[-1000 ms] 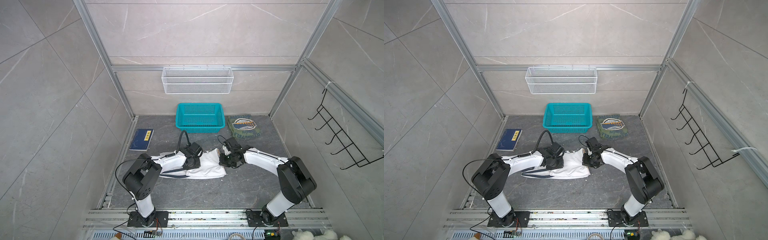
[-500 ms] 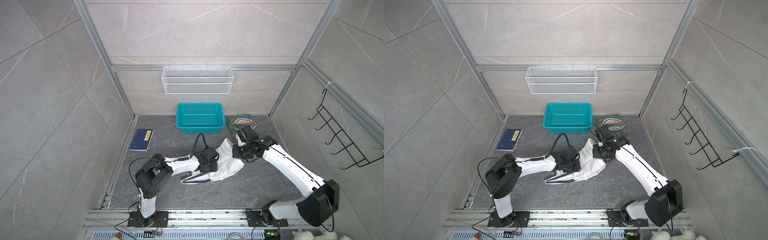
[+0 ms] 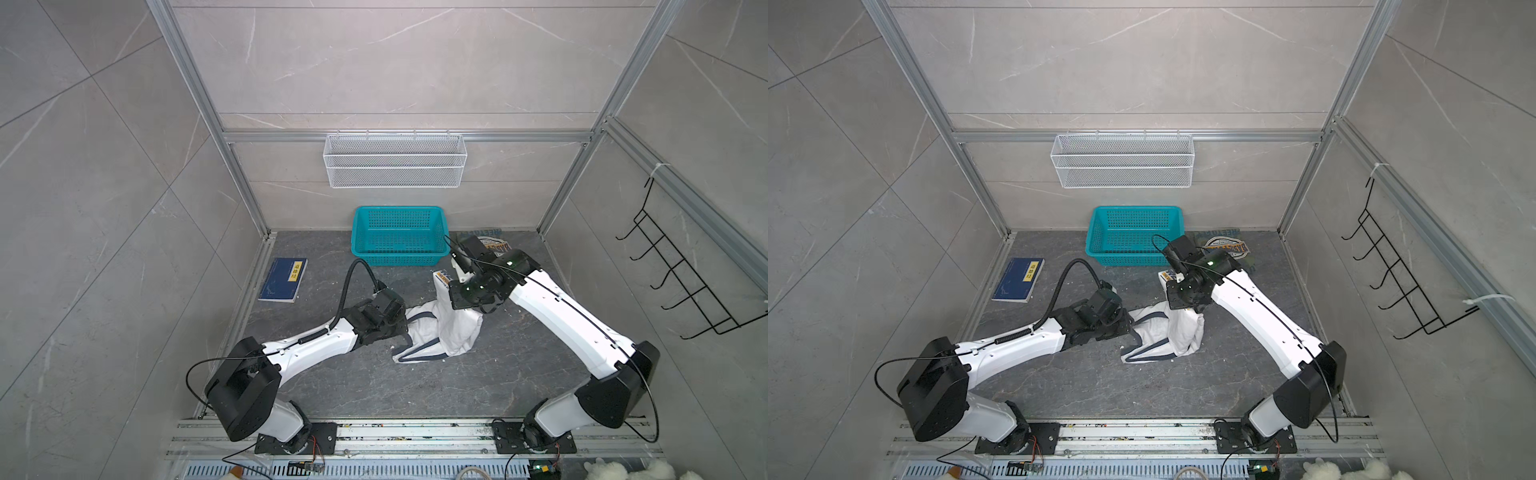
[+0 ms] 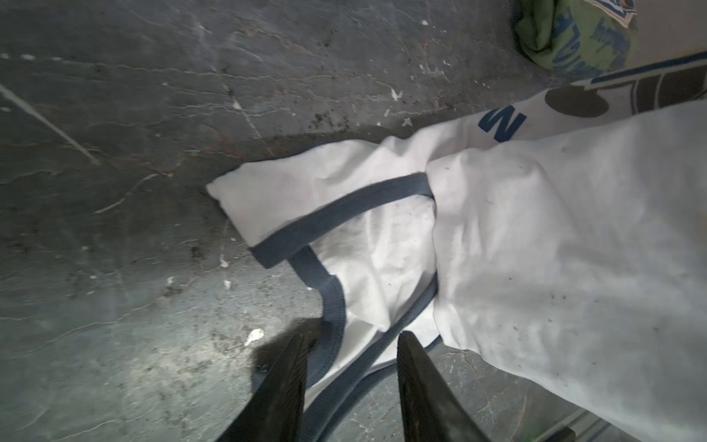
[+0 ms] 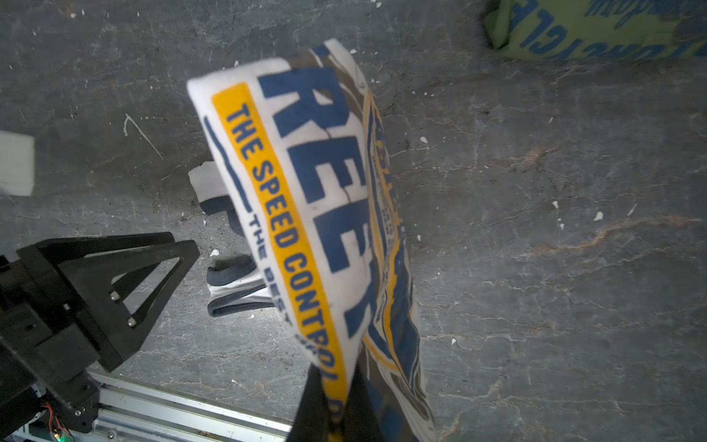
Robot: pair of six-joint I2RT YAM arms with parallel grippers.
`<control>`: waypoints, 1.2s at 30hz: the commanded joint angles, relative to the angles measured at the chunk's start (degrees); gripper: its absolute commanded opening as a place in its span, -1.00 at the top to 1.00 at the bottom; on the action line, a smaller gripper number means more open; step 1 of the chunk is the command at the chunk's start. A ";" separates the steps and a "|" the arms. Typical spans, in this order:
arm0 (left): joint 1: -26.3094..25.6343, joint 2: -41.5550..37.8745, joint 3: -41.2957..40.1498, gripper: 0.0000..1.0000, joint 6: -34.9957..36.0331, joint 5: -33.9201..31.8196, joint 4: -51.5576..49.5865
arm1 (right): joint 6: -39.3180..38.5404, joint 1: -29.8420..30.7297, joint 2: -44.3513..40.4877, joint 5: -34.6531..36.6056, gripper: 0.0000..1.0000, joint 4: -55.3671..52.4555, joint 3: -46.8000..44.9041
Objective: Fold and stack tank tops
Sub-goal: Fold the tank top at the center of the table.
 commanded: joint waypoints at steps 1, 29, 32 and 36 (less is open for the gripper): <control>0.99 -2.55 -2.44 0.15 -0.42 -1.46 -2.00 | 3.40 2.62 2.65 0.12 1.00 -0.49 3.21; 5.07 -17.16 -19.64 0.06 -6.19 -7.16 0.64 | 17.75 15.23 23.58 -7.43 0.51 21.67 0.69; 5.81 -17.73 -19.22 0.03 -5.76 -7.30 -0.30 | 16.41 15.29 22.86 -7.43 0.24 20.71 1.34; 6.91 -18.69 -18.13 -0.02 -4.70 -6.90 -1.72 | 14.10 15.27 16.21 -4.04 -0.02 18.02 0.21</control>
